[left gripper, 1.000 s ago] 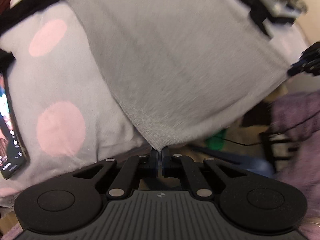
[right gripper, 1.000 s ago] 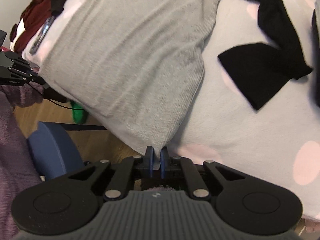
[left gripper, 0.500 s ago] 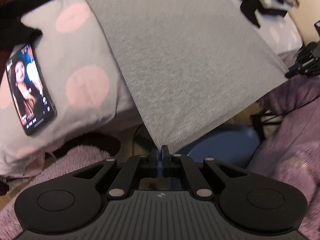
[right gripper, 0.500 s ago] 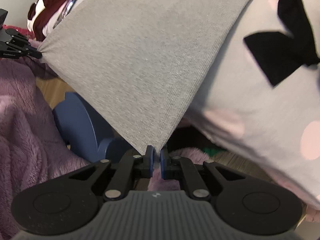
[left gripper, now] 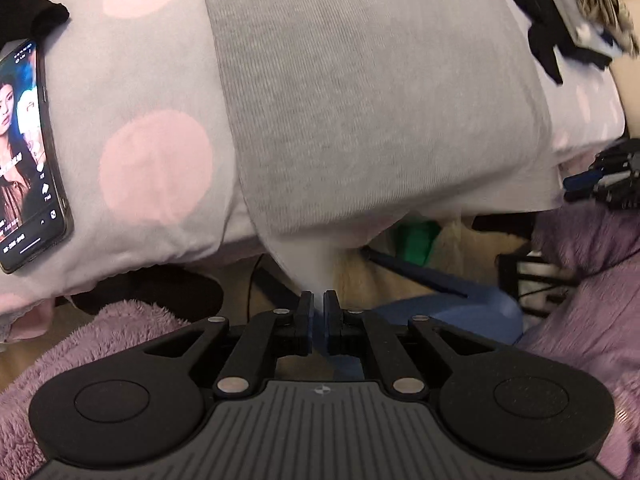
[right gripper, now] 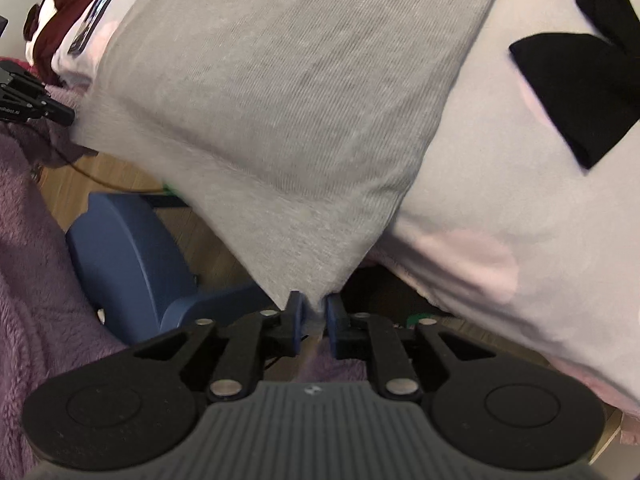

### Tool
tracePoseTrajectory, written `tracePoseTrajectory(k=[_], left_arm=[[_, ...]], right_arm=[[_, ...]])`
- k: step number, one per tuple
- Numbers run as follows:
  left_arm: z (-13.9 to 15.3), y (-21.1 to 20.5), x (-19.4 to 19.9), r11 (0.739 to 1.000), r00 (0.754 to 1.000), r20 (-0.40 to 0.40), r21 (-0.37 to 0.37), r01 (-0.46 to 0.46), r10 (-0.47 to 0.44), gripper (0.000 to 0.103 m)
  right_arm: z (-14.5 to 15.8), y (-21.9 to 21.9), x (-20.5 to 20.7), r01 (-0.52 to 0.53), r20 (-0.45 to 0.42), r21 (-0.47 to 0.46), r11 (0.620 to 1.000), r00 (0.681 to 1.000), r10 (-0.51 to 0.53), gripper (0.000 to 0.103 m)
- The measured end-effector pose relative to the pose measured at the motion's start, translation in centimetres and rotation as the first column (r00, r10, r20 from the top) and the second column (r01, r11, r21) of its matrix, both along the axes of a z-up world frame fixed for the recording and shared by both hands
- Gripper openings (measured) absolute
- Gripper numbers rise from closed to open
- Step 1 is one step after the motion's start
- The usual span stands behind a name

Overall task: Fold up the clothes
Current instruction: 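Lay the garment flat on the bed and open both grippers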

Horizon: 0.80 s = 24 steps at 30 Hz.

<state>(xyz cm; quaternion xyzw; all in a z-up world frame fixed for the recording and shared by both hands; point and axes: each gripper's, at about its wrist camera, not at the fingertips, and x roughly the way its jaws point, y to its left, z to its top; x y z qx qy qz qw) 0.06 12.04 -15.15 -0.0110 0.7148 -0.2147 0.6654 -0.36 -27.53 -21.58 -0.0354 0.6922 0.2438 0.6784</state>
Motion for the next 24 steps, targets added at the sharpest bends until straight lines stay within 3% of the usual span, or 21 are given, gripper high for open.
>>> tracePoseTrajectory(k=[1, 3, 9, 16, 20, 24], left_arm=[[0.1, 0.0, 0.2, 1.0, 1.0, 0.007, 0.006, -0.003, 0.003, 0.009], [0.7, 0.0, 0.7, 1.0, 1.0, 0.026, 0.015, -0.006, 0.006, 0.016], [2.0, -0.7, 2.2, 1.0, 0.996, 0.086, -0.018, -0.015, 0.016, 0.016], [3.2, -4.5, 4.8, 0.999, 0.987, 0.159, -0.026, 0.036, -0.031, 0.017], [3.8, -6.9, 6.2, 0.997, 0.975, 0.208, -0.012, 0.079, -0.075, 0.021], [3.8, -8.6, 7.5, 0.994, 0.967, 0.24, -0.034, 0.103, -0.092, 0.026]], right_arm=[[0.1, -0.1, 0.1, 0.004, 0.008, -0.002, 1.0, 1.0, -0.004, 0.033], [0.5, -0.5, 0.4, 0.015, 0.026, -0.012, 1.0, 1.0, -0.015, 0.034], [3.3, -3.9, 2.5, 0.167, 0.174, -0.017, 0.986, 0.971, -0.162, 0.033], [5.3, -7.3, 6.2, 0.395, 0.403, 0.021, 0.919, 0.837, -0.369, 0.034], [4.1, -8.1, 8.8, 0.483, 0.409, 0.088, 0.871, 0.78, -0.474, 0.036], [2.0, -6.6, 11.0, 0.524, 0.366, 0.107, 0.845, 0.769, -0.524, 0.046]])
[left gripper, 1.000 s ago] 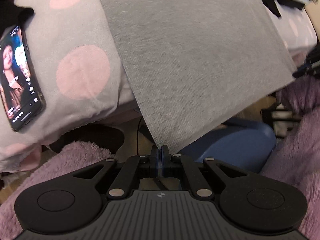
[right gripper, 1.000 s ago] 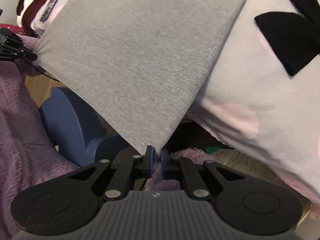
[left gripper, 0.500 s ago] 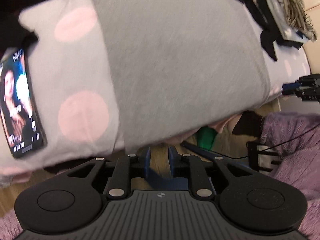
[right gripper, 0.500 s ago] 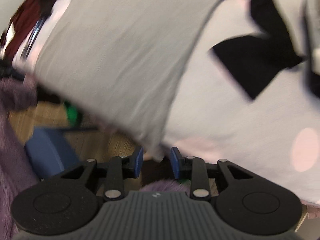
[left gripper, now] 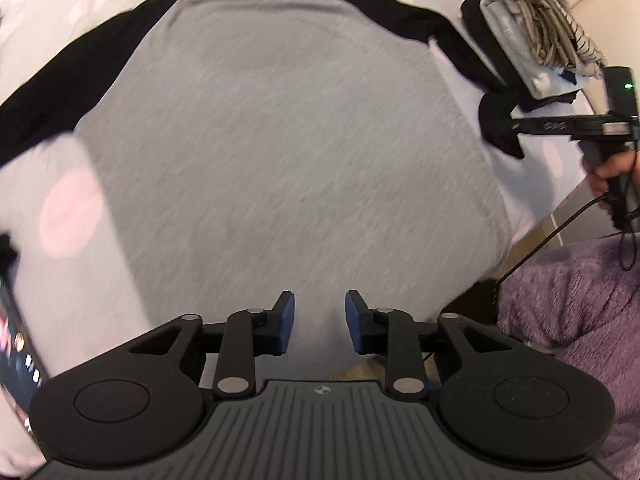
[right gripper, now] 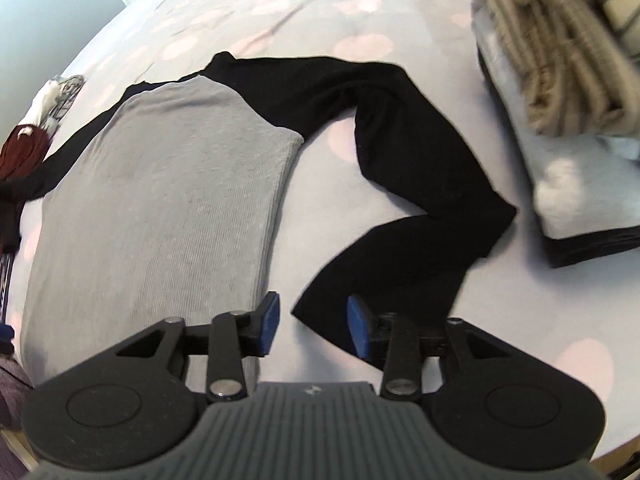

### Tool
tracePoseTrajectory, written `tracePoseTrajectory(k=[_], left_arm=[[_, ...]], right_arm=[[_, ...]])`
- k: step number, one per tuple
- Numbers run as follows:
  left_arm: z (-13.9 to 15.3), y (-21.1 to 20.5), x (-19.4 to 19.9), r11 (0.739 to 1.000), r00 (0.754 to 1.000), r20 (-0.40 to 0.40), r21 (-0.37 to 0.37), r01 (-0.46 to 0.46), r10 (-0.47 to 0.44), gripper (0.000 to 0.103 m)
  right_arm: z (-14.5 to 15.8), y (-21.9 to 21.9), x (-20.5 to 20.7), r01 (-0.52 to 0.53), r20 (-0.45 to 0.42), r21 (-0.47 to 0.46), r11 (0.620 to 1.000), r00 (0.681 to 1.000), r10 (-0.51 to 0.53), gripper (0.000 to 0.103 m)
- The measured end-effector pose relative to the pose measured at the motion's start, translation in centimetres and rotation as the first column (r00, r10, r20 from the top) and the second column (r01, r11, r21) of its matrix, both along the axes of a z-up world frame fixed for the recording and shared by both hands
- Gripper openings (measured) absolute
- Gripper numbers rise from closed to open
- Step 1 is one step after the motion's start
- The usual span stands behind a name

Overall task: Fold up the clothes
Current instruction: 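Lay the garment flat on the bed and open both grippers, then grasp the black sleeve with the right gripper, then grasp the black sleeve with the left gripper while the right gripper releases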

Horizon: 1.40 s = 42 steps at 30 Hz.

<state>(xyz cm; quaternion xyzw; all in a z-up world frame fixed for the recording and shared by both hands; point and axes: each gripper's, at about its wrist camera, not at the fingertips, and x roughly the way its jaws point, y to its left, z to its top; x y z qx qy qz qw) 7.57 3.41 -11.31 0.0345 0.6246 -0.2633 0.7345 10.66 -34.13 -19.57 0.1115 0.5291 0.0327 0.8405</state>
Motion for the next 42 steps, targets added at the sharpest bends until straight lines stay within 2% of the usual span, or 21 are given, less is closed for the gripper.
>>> tracePoseTrajectory(k=[3, 6, 7, 8, 11, 14, 18, 20, 21, 22, 26, 28, 35, 38, 39, 40, 42], left_arm=[[-0.4, -1.2, 1.0, 0.999, 1.0, 0.015, -0.031, -0.014, 0.014, 0.026], [-0.4, -2.3, 1.7, 0.998, 0.999, 0.027, -0.057, -0.021, 0.022, 0.026], [-0.3, -2.6, 1.9, 0.998, 0.999, 0.035, -0.064, -0.017, 0.019, 0.026], [-0.2, -3.0, 2.1, 0.997, 0.999, 0.043, -0.072, -0.014, 0.017, 0.026], [0.6, -3.5, 2.5, 0.995, 0.996, 0.09, -0.101, -0.004, 0.014, 0.026], [1.3, -4.2, 2.6, 0.993, 0.99, 0.14, -0.115, 0.016, 0.0, 0.026], [2.2, -4.9, 2.5, 0.988, 0.981, 0.194, -0.148, 0.047, -0.018, 0.027], [2.7, -5.1, 2.4, 0.983, 0.974, 0.227, -0.173, 0.061, -0.021, 0.033], [3.1, -5.1, 2.3, 0.978, 0.968, 0.248, -0.194, 0.071, -0.022, 0.043], [3.5, -5.2, 2.1, 0.973, 0.963, 0.269, -0.216, 0.083, -0.022, 0.049], [4.6, -5.8, 1.4, 0.956, 0.941, 0.335, -0.257, 0.145, -0.052, 0.05], [4.9, -6.3, 1.3, 0.957, 0.931, 0.36, -0.245, 0.157, -0.061, 0.053], [3.8, -7.5, 2.6, 0.972, 0.944, 0.33, -0.22, 0.085, -0.008, 0.053], [3.5, -7.7, 3.3, 0.974, 0.942, 0.334, -0.22, 0.052, 0.026, 0.052], [3.4, -7.8, 3.5, 0.974, 0.941, 0.338, -0.221, 0.044, 0.034, 0.047], [3.3, -7.6, 3.7, 0.974, 0.941, 0.334, -0.223, 0.03, 0.047, 0.029], [3.1, -7.2, 4.2, 0.973, 0.944, 0.32, -0.233, 0.002, 0.075, 0.01]], right_arm=[[-0.8, 0.9, 0.9, -0.015, -0.021, -0.053, 0.998, 1.0, 0.014, 0.048], [-1.3, 0.8, 1.2, -0.01, -0.048, -0.116, 0.993, 0.999, 0.005, 0.029], [-1.2, 0.5, 1.2, 0.01, -0.047, -0.112, 0.994, 0.999, -0.015, 0.011], [-1.0, 0.2, 1.3, 0.034, -0.048, -0.104, 0.994, 0.998, -0.039, 0.01], [0.6, -0.9, 1.0, 0.104, -0.008, -0.031, 0.994, 0.995, -0.104, 0.01], [3.2, -0.8, 1.0, 0.12, 0.047, 0.076, 0.99, 0.991, -0.123, 0.009], [6.6, 1.9, 1.9, 0.047, 0.126, 0.147, 0.988, 0.99, -0.065, 0.009], [7.8, 4.0, 2.6, -0.021, 0.156, 0.17, 0.985, 0.988, -0.006, 0.009], [8.3, 5.2, 2.9, -0.055, 0.164, 0.179, 0.982, 0.986, 0.025, 0.009], [8.5, 6.3, 3.1, -0.089, 0.167, 0.18, 0.98, 0.984, 0.059, 0.009], [8.7, 10.7, 4.0, -0.201, 0.162, 0.183, 0.963, 0.972, 0.172, 0.01], [8.6, 12.3, 4.3, -0.235, 0.152, 0.178, 0.956, 0.966, 0.209, 0.01], [8.5, 14.9, 5.1, -0.267, 0.132, 0.213, 0.94, 0.961, 0.243, 0.01], [8.7, 15.6, 4.9, -0.286, 0.137, 0.222, 0.932, 0.956, 0.26, 0.01], [8.8, 15.8, 4.9, -0.294, 0.139, 0.223, 0.929, 0.953, 0.269, 0.01], [8.9, 16.1, 4.9, -0.302, 0.14, 0.224, 0.926, 0.951, 0.277, 0.01], [8.9, 16.3, 4.9, -0.313, 0.144, 0.219, 0.924, 0.947, 0.287, 0.015]])
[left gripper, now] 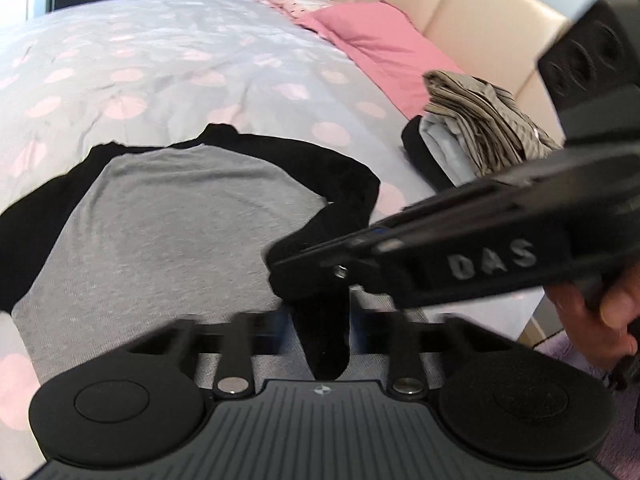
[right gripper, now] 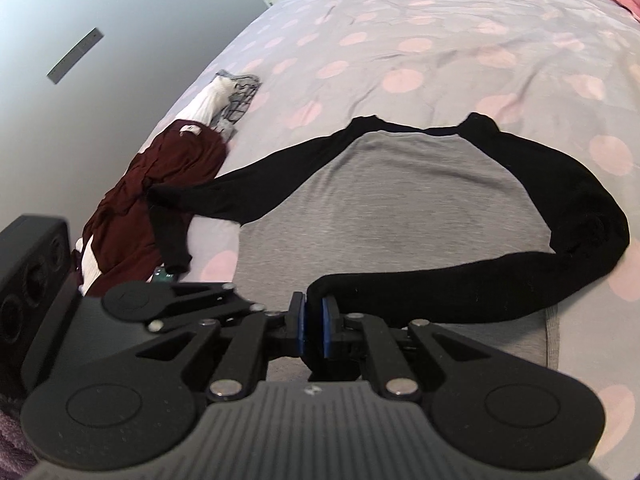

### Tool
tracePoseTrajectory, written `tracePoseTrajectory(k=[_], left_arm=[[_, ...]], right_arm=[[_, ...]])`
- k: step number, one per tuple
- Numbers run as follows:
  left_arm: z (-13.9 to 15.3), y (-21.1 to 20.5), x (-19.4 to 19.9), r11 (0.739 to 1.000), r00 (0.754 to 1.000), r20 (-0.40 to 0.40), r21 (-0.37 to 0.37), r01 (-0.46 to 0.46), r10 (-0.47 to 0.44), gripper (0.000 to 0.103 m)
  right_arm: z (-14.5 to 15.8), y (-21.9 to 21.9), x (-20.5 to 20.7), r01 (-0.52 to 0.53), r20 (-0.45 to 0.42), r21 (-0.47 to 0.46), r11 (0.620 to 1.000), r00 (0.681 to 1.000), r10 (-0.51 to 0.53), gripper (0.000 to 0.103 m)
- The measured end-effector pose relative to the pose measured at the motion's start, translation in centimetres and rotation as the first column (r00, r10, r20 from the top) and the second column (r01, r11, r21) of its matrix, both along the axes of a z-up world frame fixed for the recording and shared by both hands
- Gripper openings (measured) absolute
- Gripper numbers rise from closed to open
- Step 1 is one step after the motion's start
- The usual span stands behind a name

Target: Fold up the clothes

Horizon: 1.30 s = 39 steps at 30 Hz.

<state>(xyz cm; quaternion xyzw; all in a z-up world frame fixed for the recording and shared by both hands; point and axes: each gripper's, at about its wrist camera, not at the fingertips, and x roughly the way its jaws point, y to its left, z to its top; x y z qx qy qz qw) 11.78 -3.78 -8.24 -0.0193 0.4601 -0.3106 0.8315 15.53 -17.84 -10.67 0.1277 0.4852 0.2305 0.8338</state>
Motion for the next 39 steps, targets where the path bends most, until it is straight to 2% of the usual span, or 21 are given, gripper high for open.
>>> tracePoseTrajectory(k=[4, 7, 11, 14, 16, 21, 25, 29, 31, 35, 37, 39], left_arm=[[0.2, 1.7, 1.1, 0.997, 0.998, -0.013, -0.05, -0.061, 0.061, 0.005], [1.0, 3.2, 1.8, 0.989, 0.995, -0.004, -0.106, -0.101, 0.101, 0.004], [2.2, 5.1, 2.9, 0.975, 0.988, 0.007, -0.165, -0.151, 0.154, 0.004], [3.1, 6.5, 3.5, 0.963, 0.98, 0.022, -0.194, -0.188, 0.196, 0.004], [3.6, 7.4, 4.1, 0.951, 0.974, 0.023, -0.222, -0.214, 0.225, 0.004], [4.7, 9.6, 5.3, 0.917, 0.956, 0.025, -0.289, -0.273, 0.293, 0.004], [5.9, 11.7, 6.0, 0.879, 0.936, 0.025, -0.353, -0.321, 0.351, 0.004], [6.7, 14.5, 6.6, 0.833, 0.904, 0.015, -0.395, -0.388, 0.428, 0.004], [6.7, 15.8, 6.8, 0.812, 0.884, 0.006, -0.397, -0.428, 0.468, 0.004], [5.4, 17.7, 7.5, 0.794, 0.849, -0.014, -0.348, -0.499, 0.528, 0.004], [4.3, 18.8, 8.0, 0.772, 0.826, -0.051, -0.326, -0.545, 0.561, 0.004], [3.0, 20.2, 8.3, 0.738, 0.792, -0.101, -0.309, -0.6, 0.602, 0.004]], right_arm=[[0.7, -1.6, 0.1, 0.027, 0.036, 0.016, 1.0, 0.999, -0.028, 0.036], [1.9, -5.1, 0.0, 0.13, 0.102, 0.014, 0.991, 0.986, -0.131, 0.047], [1.7, -10.1, 0.1, 0.316, 0.15, -0.099, 0.943, 0.942, -0.3, 0.048], [-0.3, -12.9, 0.7, 0.395, 0.099, -0.142, 0.908, 0.918, -0.384, 0.048], [-2.2, -13.7, 1.1, 0.411, 0.05, -0.165, 0.897, 0.911, -0.409, 0.048], [-6.6, -12.3, 2.5, 0.329, -0.011, -0.239, 0.913, 0.94, -0.342, 0.048], [-8.6, -9.9, 3.7, 0.24, 0.013, -0.286, 0.928, 0.969, -0.246, 0.048], [-8.9, -8.5, 5.1, 0.206, 0.054, -0.32, 0.925, 0.978, -0.199, 0.048], [-9.1, -8.3, 6.0, 0.212, 0.058, -0.326, 0.921, 0.977, -0.205, 0.048], [-9.7, -7.4, 7.2, 0.199, 0.078, -0.373, 0.906, 0.98, -0.183, 0.048], [-9.9, -6.6, 7.4, 0.179, 0.098, -0.399, 0.9, 0.984, -0.152, 0.048], [-10.0, -5.6, 7.4, 0.138, 0.117, -0.431, 0.892, 0.988, -0.096, 0.048]])
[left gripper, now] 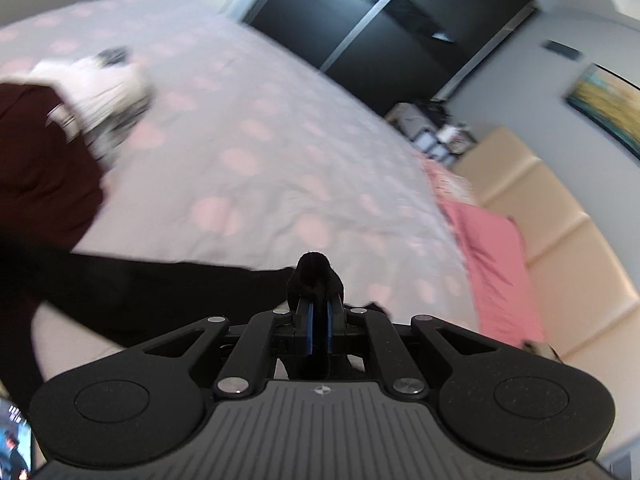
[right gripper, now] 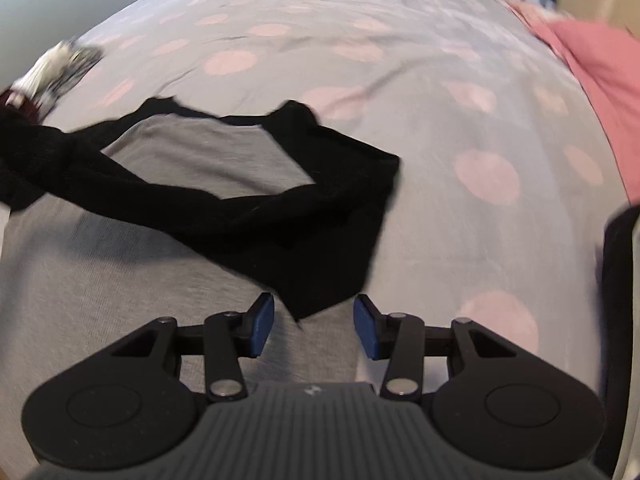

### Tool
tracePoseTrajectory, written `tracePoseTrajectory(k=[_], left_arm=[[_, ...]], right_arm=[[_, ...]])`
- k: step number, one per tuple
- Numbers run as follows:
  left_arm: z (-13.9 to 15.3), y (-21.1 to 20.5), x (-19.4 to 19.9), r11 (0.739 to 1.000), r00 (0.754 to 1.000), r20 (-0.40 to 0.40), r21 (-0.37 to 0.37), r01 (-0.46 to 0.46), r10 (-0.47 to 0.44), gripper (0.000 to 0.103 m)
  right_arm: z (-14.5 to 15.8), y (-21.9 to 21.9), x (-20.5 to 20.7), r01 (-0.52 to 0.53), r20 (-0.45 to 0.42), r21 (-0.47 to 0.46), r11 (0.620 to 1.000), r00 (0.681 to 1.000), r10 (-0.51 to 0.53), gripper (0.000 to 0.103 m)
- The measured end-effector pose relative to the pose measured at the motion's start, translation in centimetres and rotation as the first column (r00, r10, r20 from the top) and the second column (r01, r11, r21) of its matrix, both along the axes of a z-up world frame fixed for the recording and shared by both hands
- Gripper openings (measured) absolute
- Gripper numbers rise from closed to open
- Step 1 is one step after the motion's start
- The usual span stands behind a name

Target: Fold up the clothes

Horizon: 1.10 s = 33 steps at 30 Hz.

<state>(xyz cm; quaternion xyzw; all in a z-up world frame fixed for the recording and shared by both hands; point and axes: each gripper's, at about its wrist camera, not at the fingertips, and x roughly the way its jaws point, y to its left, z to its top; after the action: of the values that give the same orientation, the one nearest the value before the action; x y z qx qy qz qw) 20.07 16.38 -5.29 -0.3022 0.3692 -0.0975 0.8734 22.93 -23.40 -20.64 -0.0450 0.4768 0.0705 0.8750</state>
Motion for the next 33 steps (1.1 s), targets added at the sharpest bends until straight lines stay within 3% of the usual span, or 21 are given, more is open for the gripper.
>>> tracePoseTrajectory(k=[3, 5, 10, 13, 15, 17, 19, 20, 23, 26, 30, 33], left_arm=[[-2.2, 2.1, 0.4, 0.996, 0.994, -0.083, -0.052, -0.078, 0.074, 0.004], [-3.4, 3.3, 0.5, 0.988, 0.985, -0.129, -0.082, -0.128, 0.117, 0.004], [-4.5, 5.6, -0.1, 0.966, 0.953, -0.168, -0.017, -0.258, 0.252, 0.008], [-4.5, 5.8, -0.5, 0.965, 0.949, -0.172, 0.041, -0.26, 0.263, 0.016], [-4.2, 4.9, -0.5, 0.978, 0.966, -0.165, 0.09, -0.188, 0.201, 0.017], [-4.0, 3.2, -0.5, 0.985, 0.983, -0.147, 0.15, -0.087, 0.109, 0.025], [-4.0, 1.4, -0.6, 0.97, 0.992, -0.122, 0.243, -0.01, 0.041, 0.039], [-4.1, 0.7, -0.8, 0.957, 0.993, -0.12, 0.289, 0.022, 0.013, 0.039], [-4.7, -1.2, -1.1, 0.912, 0.989, -0.126, 0.392, 0.123, -0.079, 0.039], [-5.4, -3.6, -2.0, 0.833, 0.969, -0.139, 0.495, 0.248, -0.207, 0.039], [-7.6, -7.1, -3.1, 0.67, 0.918, -0.186, 0.636, 0.383, -0.349, 0.039], [-9.6, -9.0, -3.1, 0.548, 0.901, -0.214, 0.733, 0.403, -0.377, 0.039]], right_arm=[[-0.3, 1.2, -0.2, -0.073, 0.016, -0.067, 0.995, 0.997, 0.074, 0.035], [-0.9, 1.3, -0.2, -0.086, -0.003, -0.095, 0.992, 0.996, 0.086, 0.013], [-0.4, 0.0, 0.1, 0.002, -0.02, -0.08, 0.997, 1.0, -0.004, 0.008], [-0.3, -0.6, 0.0, 0.021, -0.024, -0.07, 0.997, 0.999, -0.023, 0.008], [-0.5, -0.8, -0.1, 0.025, -0.032, -0.061, 0.998, 0.999, -0.027, 0.009], [-0.6, -0.7, -0.1, 0.021, -0.036, -0.064, 0.998, 0.999, -0.023, 0.009], [-0.6, -0.6, -0.2, 0.018, -0.039, -0.065, 0.998, 0.999, -0.021, 0.009], [-0.6, -0.7, -0.2, 0.02, -0.042, -0.061, 0.998, 0.999, -0.022, 0.009], [-0.6, -1.1, -0.3, 0.034, -0.049, -0.035, 0.999, 0.998, -0.036, 0.009], [-0.6, -1.4, -0.4, 0.039, -0.049, -0.016, 0.999, 0.998, -0.04, 0.009], [-0.6, -1.6, -0.5, 0.044, -0.052, -0.004, 0.999, 0.998, -0.044, 0.009], [-0.7, -1.5, -0.5, 0.043, -0.056, -0.005, 0.999, 0.997, -0.043, 0.01]])
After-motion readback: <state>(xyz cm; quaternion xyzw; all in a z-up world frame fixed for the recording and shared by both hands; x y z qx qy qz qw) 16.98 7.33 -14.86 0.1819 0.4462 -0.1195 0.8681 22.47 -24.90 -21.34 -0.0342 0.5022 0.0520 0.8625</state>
